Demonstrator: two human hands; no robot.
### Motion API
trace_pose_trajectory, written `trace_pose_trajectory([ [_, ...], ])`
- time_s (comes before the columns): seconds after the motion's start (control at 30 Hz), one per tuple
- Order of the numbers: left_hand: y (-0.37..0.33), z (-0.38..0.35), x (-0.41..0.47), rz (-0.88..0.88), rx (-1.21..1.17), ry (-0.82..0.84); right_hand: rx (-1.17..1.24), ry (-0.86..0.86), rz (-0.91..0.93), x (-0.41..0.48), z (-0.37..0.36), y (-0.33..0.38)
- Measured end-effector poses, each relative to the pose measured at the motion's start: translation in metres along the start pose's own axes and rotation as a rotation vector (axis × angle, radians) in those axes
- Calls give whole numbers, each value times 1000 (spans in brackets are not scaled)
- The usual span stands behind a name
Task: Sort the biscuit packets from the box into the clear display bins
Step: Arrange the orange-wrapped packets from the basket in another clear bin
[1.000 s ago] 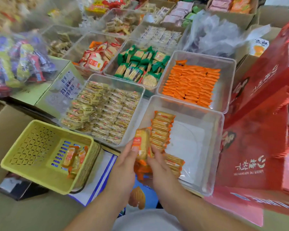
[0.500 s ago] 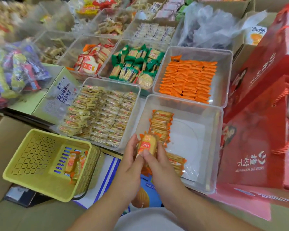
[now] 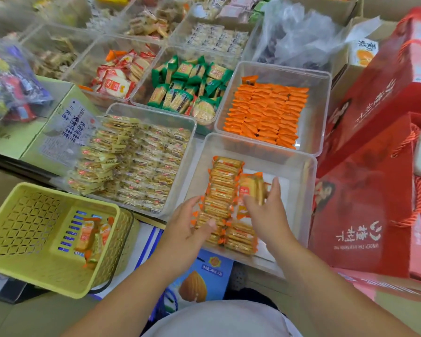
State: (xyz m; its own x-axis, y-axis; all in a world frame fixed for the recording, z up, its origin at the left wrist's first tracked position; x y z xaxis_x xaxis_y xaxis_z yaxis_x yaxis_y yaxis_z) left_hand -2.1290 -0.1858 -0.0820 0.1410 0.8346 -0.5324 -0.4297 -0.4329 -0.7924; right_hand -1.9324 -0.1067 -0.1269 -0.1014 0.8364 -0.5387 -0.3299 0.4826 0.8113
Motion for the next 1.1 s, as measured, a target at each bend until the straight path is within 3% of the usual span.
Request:
trace_pose_trajectory([
  [0.07, 13, 7, 8, 80, 232, -123, -236, -129, -17, 24, 12, -11],
  [0.17, 24, 10, 12, 201, 368, -90, -620, -175, -19, 45, 16, -29],
  [0.33, 38, 7, 8, 198, 241, -30, -1002, 142, -67, 59, 1, -61],
  [0.5, 47, 16, 11, 221, 64, -11, -814, 368, -39, 67, 6, -70],
  [0.73, 52, 18, 15, 233, 18, 0, -886, 171, -186, 61, 8, -71],
  [0.93, 58, 17, 15, 226, -27, 40, -739, 263, -390, 62, 1, -55],
  [1.1, 61, 13, 18, 251, -61, 54, -583, 319, -397, 62, -4, -41],
])
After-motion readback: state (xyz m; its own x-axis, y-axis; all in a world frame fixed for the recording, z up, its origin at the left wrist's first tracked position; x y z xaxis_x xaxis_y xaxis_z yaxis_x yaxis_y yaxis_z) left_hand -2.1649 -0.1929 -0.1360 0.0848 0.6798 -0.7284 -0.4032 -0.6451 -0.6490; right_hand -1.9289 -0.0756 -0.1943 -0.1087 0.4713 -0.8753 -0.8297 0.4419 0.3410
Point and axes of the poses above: each hand's wrist, its own x-axis towards the middle knuckle, its own z-axis out of the back of the hand, y = z × x, the point moved 2 cm from there along x, towards the middle knuckle, and after that the axes turned 11 degrees about y, right-handed, at the moved point
